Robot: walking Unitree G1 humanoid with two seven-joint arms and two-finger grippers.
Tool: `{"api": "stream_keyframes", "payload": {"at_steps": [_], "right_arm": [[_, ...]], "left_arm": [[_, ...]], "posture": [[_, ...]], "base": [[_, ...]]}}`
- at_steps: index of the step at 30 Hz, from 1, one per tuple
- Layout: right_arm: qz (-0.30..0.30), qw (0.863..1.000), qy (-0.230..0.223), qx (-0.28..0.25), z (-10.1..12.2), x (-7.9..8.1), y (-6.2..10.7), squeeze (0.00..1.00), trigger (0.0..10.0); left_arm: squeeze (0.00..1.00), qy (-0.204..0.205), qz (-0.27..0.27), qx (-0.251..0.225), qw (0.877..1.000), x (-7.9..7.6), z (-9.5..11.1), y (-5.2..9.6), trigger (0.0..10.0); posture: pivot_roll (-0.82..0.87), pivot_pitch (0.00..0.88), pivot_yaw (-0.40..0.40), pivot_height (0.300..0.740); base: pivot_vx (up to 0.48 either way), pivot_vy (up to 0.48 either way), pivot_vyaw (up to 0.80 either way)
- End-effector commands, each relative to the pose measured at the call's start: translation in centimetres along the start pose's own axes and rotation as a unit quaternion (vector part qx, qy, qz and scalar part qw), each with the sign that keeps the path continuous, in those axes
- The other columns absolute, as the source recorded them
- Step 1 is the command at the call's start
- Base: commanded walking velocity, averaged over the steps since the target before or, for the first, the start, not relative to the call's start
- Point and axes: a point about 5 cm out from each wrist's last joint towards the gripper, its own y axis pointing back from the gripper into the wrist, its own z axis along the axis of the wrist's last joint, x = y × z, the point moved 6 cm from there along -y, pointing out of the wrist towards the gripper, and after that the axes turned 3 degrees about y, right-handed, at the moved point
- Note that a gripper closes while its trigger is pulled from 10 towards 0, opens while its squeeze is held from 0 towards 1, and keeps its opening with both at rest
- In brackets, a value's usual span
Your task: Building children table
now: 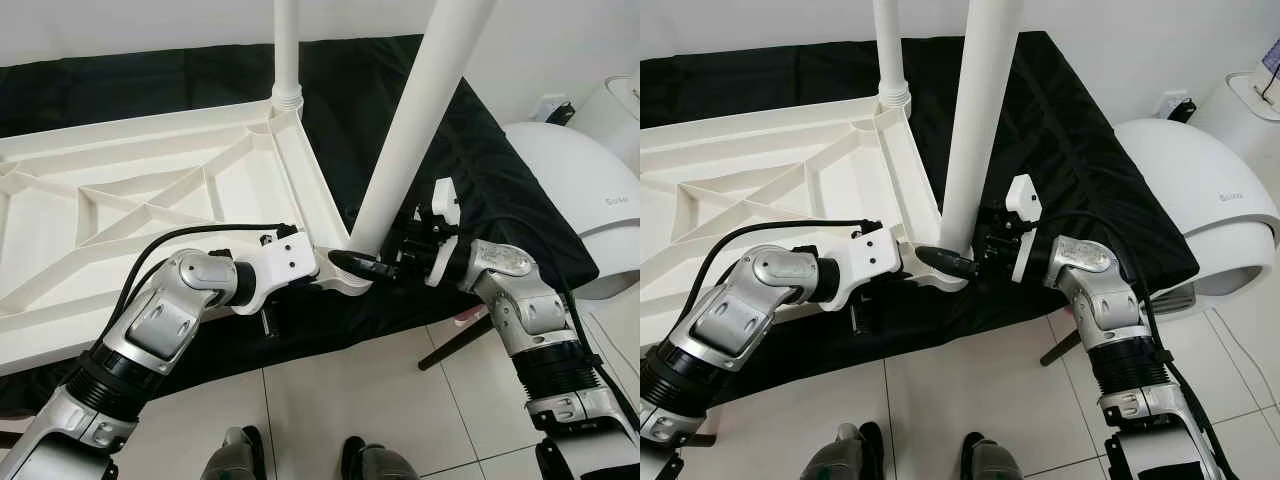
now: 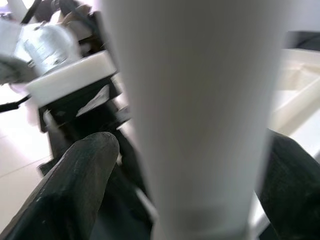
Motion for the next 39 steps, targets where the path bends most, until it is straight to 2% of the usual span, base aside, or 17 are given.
{"api": "stream_keyframes", "payload": {"at_steps": [1,2,3,4,5,9,10,24,25,26,27,39], "right_arm": [[0.019,1.000,0.004,0.009,-0.4,0.4,-0.1,0.00,9.4],[0.021,1.000,0.004,0.008,-0.4,0.4,-0.1,0.00,9.4],[0.023,1.000,0.003,0.009,-0.5,0.4,-0.1,0.00,8.7],[0.023,1.000,0.003,0.009,-0.5,0.4,-0.1,0.00,8.7],[0.024,1.000,0.001,0.011,-0.7,0.3,0.1,0.00,2.6],[0.027,1.000,0.000,0.014,-0.9,0.1,0.2,0.00,2.6],[0.026,1.000,0.001,0.013,-0.8,0.0,0.2,0.00,0.0],[0.023,1.000,0.007,0.009,-0.9,-0.1,0.4,0.00,0.0],[0.020,1.000,0.007,0.007,-0.8,0.0,0.4,0.00,2.0],[0.019,1.000,0.007,0.006,-0.8,0.1,0.3,0.00,2.0],[0.014,1.000,0.006,0.002,-0.7,0.2,0.3,0.00,10.0],[-0.061,0.998,-0.007,-0.032,0.3,0.3,-0.2,0.00,10.0]], "left_arm": [[0.00,0.022,0.003,0.030,0.999,-0.7,-2.0,-0.6,10.0],[0.00,0.022,0.003,0.030,0.999,-0.7,-2.0,-0.6,10.0],[0.00,0.021,0.002,0.030,0.999,-0.8,-2.0,-0.6,10.0],[0.00,0.021,0.002,0.030,0.999,-0.8,-2.0,-0.6,10.0],[0.00,0.021,0.001,0.030,0.999,-0.8,-2.0,-0.7,10.0],[0.00,0.021,0.000,0.030,0.999,-0.8,-2.0,-0.7,10.0],[0.00,0.019,-0.001,0.030,0.999,-0.9,-2.0,-0.7,10.0],[0.00,0.016,-0.004,0.032,0.999,-1.0,-2.1,-0.7,10.0],[0.00,0.016,-0.004,0.032,0.999,-0.9,-2.1,-0.7,10.0],[0.00,0.016,-0.003,0.032,0.999,-0.9,-2.1,-0.7,10.0],[0.00,0.016,-0.003,0.032,0.999,-0.9,-2.0,-0.7,10.0],[0.00,0.020,0.000,0.033,0.999,-0.9,-2.1,-0.5,10.0]], "posture": [[-0.01,0.201,-0.017,0.740],[-0.01,0.201,-0.017,0.740],[-0.01,0.197,-0.017,0.740],[-0.01,0.197,-0.017,0.740],[-0.01,0.195,-0.017,0.740],[-0.01,0.195,-0.017,0.740],[-0.01,0.188,-0.016,0.740],[-0.02,0.185,-0.014,0.740],[-0.02,0.189,-0.013,0.740],[-0.02,0.189,-0.013,0.740],[-0.02,0.189,-0.014,0.740],[-0.02,0.218,-0.016,0.740]], "base": [[0.000,0.000,0.00],[0.000,0.000,0.00],[0.000,0.000,0.00],[0.000,0.000,0.00],[0.000,0.000,0.00],[0.000,0.000,0.00],[0.000,0.000,0.00],[0.000,0.000,0.00],[0.000,0.000,0.00],[0.000,0.000,0.00],[0.000,0.000,0.00],[0.000,0.000,0.00]]}}
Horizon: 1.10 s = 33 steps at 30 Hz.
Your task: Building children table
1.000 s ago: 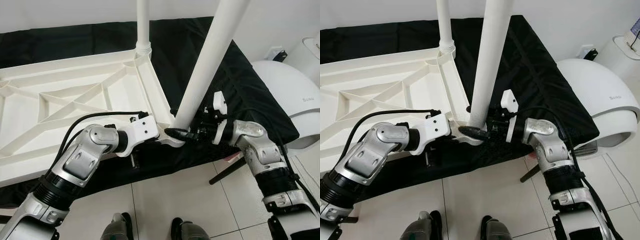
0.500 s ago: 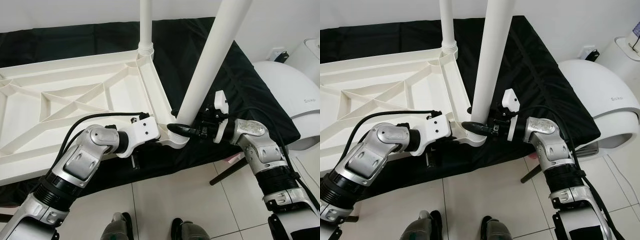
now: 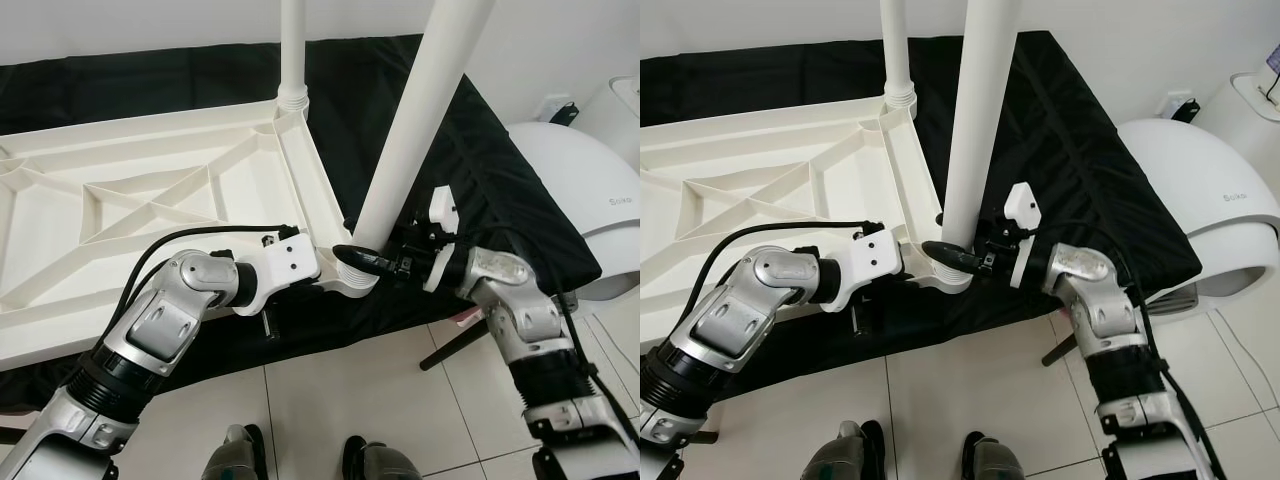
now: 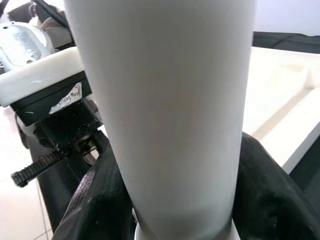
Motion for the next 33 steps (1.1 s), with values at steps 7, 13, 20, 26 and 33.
{"api": "stream_keyframes", "payload": {"at_steps": [7,13,20,26,33], "right_arm": [[-0.030,0.999,-0.013,-0.025,0.7,0.9,-0.2,0.00,10.0],[-0.062,0.997,-0.021,-0.030,0.7,1.4,-0.1,0.00,10.0],[-0.103,0.994,-0.025,-0.036,0.9,1.4,-0.2,0.00,10.0],[-0.148,0.988,-0.019,-0.032,0.9,1.0,-0.3,0.00,10.0],[-0.208,0.978,-0.020,-0.024,0.6,0.5,-0.3,0.00,10.0]], "left_arm": [[0.00,0.026,0.006,0.034,0.999,-0.6,-2.3,-0.4,10.0],[0.00,0.025,0.005,0.034,0.999,-0.6,-2.3,-0.5,10.0],[0.00,0.022,0.004,0.032,0.999,-0.5,-2.1,-0.6,10.0],[0.00,0.024,0.005,0.032,0.999,-0.6,-2.1,-0.6,10.0],[0.00,0.028,0.008,0.033,0.999,-0.4,-2.1,-0.5,10.0]], "posture": [[-0.02,0.221,-0.015,0.740],[-0.03,0.206,-0.014,0.740],[-0.03,0.207,-0.013,0.740],[-0.03,0.220,-0.016,0.740],[-0.03,0.235,-0.017,0.740]], "base": [[0.000,0.000,0.00],[0.000,0.000,0.00],[0.000,0.000,0.00],[0.000,0.000,0.00],[0.000,0.000,0.00]]}}
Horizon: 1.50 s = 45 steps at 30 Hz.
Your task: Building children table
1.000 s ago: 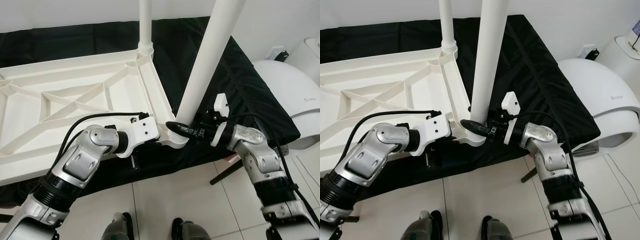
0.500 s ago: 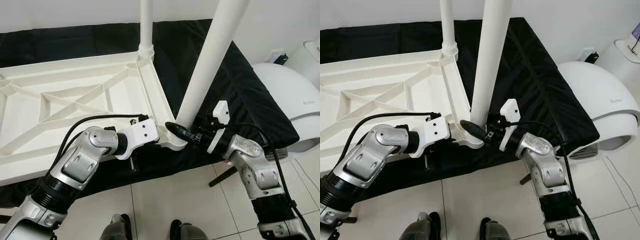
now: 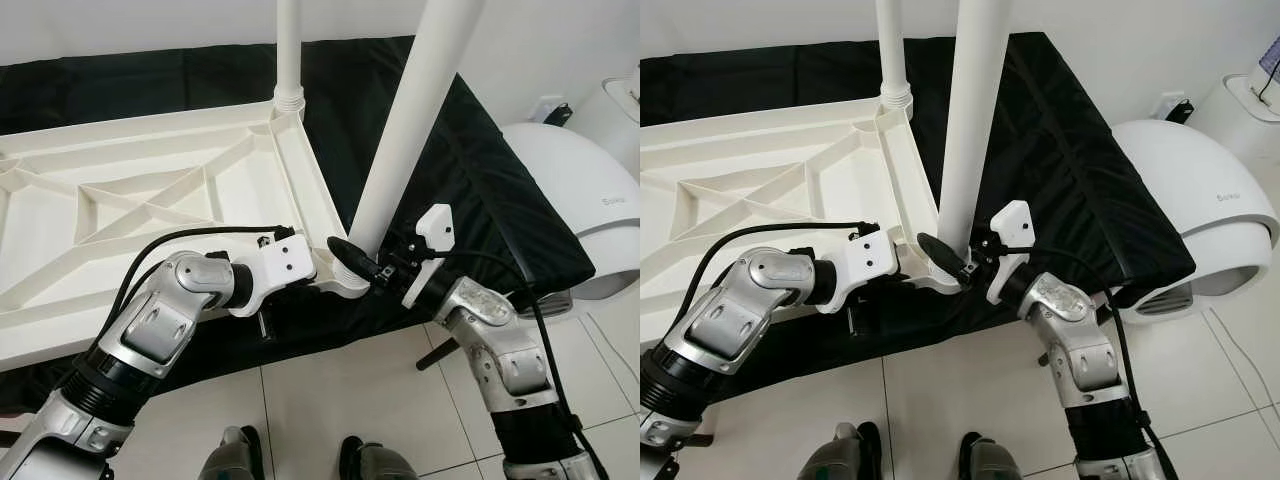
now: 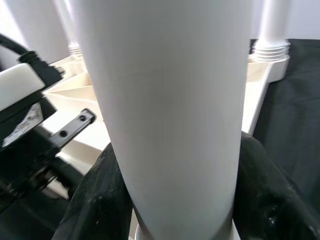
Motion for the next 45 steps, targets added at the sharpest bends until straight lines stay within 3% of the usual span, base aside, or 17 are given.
{"api": "stream_keyframes", "payload": {"at_steps": [1,11,14,18,20,21,28,45], "right_arm": [[-0.028,1.000,-0.004,-0.003,0.1,-0.3,0.0,0.00,10.0],[-0.086,0.996,0.008,-0.007,0.3,-0.4,-0.2,0.00,10.0],[-0.154,0.988,0.004,0.000,0.0,-1.0,-0.2,0.00,10.0],[-0.158,0.987,0.004,0.000,-0.1,-1.0,-0.2,0.00,10.0],[-0.201,0.980,0.000,0.010,-0.7,-1.3,-0.2,0.00,10.0],[-0.245,0.969,0.002,0.016,-1.0,-1.7,-0.1,0.00,10.0],[-0.308,0.951,0.008,0.020,-1.1,-2.4,0.0,0.00,10.0],[-0.355,0.935,0.002,0.022,-1.3,-2.4,0.1,0.00,10.0]], "left_arm": [[0.00,0.023,0.004,0.032,0.999,-0.6,-1.9,-0.7,10.0],[0.00,0.024,0.008,0.031,0.999,-0.3,-1.8,-0.6,10.0],[0.00,0.023,0.010,0.031,0.999,-0.2,-1.9,-0.6,10.0],[0.00,0.023,0.010,0.031,0.999,-0.1,-1.9,-0.6,10.0],[0.00,0.023,0.009,0.030,0.999,-0.3,-1.9,-0.6,10.0],[0.00,0.023,0.007,0.030,0.999,-0.4,-1.9,-0.7,10.0],[0.00,0.022,0.007,0.030,0.999,-0.4,-1.8,-0.7,10.0],[0.00,0.017,0.011,0.029,0.999,-0.4,-1.7,-0.9,10.0]], "posture": [[-0.02,0.237,-0.018,0.740],[-0.02,0.238,-0.019,0.740],[-0.02,0.234,-0.019,0.740],[-0.02,0.232,-0.020,0.740],[-0.02,0.222,-0.017,0.740],[-0.02,0.221,-0.017,0.740],[-0.02,0.216,-0.017,0.740],[-0.02,0.193,-0.025,0.740]], "base": [[0.000,0.000,0.00],[0.000,0.000,0.00],[0.000,0.000,0.00],[0.000,0.000,0.00],[0.000,0.000,0.00],[0.000,0.000,0.00],[0.000,0.000,0.00],[0.000,0.000,0.00]]}}
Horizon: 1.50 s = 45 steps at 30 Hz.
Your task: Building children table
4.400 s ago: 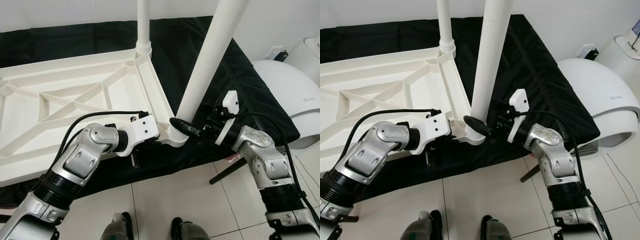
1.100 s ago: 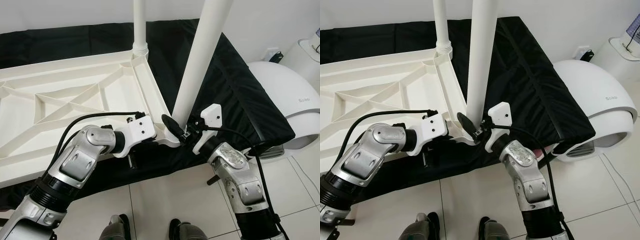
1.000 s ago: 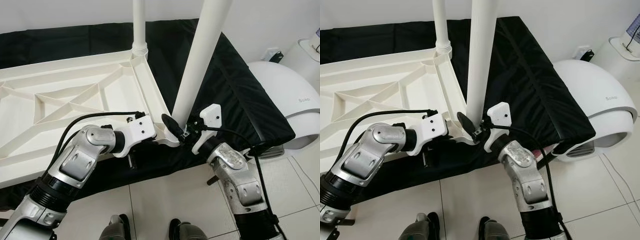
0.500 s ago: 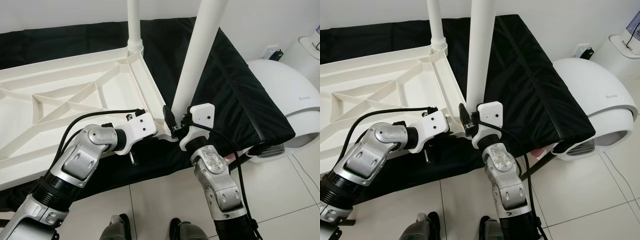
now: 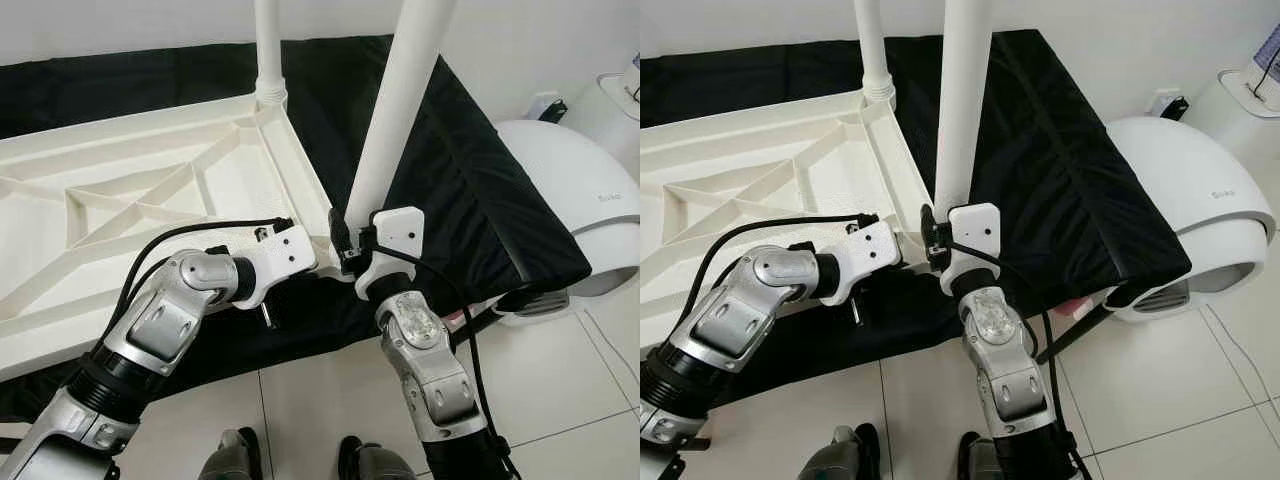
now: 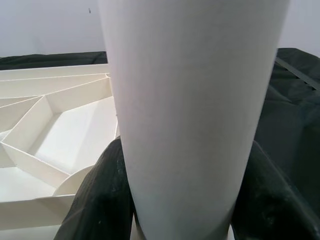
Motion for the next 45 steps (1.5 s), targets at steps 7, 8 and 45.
{"api": "stream_keyframes", "payload": {"at_steps": [7,8,45], "right_arm": [[-0.078,0.996,-0.021,0.034,-1.7,-2.6,0.3,1.00,10.0],[-0.078,0.996,-0.021,0.034,-1.7,-2.6,0.3,1.00,10.0],[0.390,0.920,-0.016,0.035,-0.7,-3.1,0.7,0.00,10.0]], "left_arm": [[0.00,0.022,-0.022,0.031,0.999,-1.4,-2.3,-0.5,10.0],[0.00,0.022,-0.022,0.031,0.999,-1.4,-2.3,-0.5,10.0],[0.00,0.024,-0.014,0.035,0.999,-1.0,-2.4,-0.2,10.0]], "posture": [[-0.02,0.194,-0.025,0.740],[-0.02,0.194,-0.025,0.740],[-0.01,0.210,-0.022,0.740]], "base": [[0.000,0.000,0.00],[0.000,0.000,0.00],[0.000,0.000,0.00]]}}
